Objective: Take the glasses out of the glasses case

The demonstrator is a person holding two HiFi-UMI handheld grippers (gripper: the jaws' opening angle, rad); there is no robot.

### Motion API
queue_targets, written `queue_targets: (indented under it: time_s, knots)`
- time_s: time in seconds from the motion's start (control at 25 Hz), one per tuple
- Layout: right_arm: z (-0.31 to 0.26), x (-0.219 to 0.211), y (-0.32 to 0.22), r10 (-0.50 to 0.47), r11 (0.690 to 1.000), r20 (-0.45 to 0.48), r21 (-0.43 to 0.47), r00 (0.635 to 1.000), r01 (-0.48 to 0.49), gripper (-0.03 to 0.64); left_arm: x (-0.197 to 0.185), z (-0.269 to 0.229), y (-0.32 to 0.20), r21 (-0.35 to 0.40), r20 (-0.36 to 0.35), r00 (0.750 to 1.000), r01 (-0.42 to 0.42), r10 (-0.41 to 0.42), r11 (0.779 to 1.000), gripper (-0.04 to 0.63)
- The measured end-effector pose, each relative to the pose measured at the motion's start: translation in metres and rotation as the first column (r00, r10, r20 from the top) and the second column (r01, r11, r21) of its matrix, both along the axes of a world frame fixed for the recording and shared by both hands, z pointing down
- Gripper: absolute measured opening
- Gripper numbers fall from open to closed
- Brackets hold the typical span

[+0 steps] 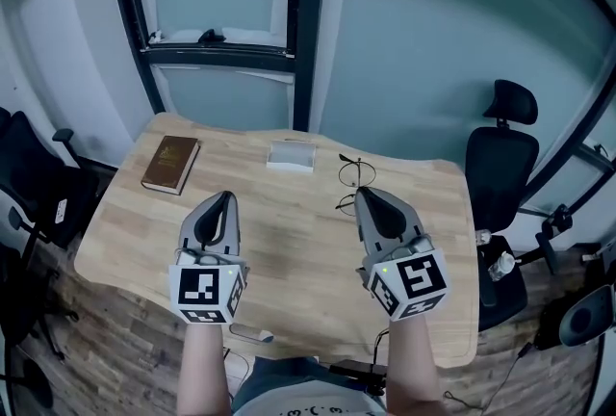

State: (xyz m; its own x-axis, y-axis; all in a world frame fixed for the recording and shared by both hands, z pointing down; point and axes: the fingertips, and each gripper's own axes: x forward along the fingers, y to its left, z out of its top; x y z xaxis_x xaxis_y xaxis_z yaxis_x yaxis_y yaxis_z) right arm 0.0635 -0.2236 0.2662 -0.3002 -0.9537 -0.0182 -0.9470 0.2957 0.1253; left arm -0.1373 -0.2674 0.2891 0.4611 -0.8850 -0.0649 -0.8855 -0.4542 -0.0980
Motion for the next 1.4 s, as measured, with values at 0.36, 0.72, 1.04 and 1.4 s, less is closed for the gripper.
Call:
queue_targets:
  time_s: [0.36, 0.72, 1.04, 1.4]
  knots:
    - [-0.003, 0.013, 0.035, -0.001, 0.999, -0.004, 0.036, 1.0, 0.001, 0.015, 0.024, -0.014, 0.037, 0.035, 0.002, 1.0, -0.001, 0.001, 0.999, 0.015]
    - [-0.014, 0.015, 0.037, 0.035, 0.998, -0.006, 0.061, 0.999, -0.034, 0.017, 0.037, -0.024, 0.03, 0.052, -0.001, 0.999, -0.048, 0.048, 0.997, 0.015]
    - [-0.019, 0.01, 0.028, 0.068, 0.995, 0.01, 0.075, 0.998, -0.068, 0.015, 0.029, -0.036, 0.017, 0.079, 0.001, 0.997, -0.075, 0.075, 0.994, 0.015]
    - [-0.023, 0.0, 0.011, 0.087, 0.993, 0.003, 0.084, 0.996, -0.087, 0.015, 0.014, -0.041, 0.0, 0.09, -0.007, 0.997, -0.078, 0.079, 0.993, 0.015]
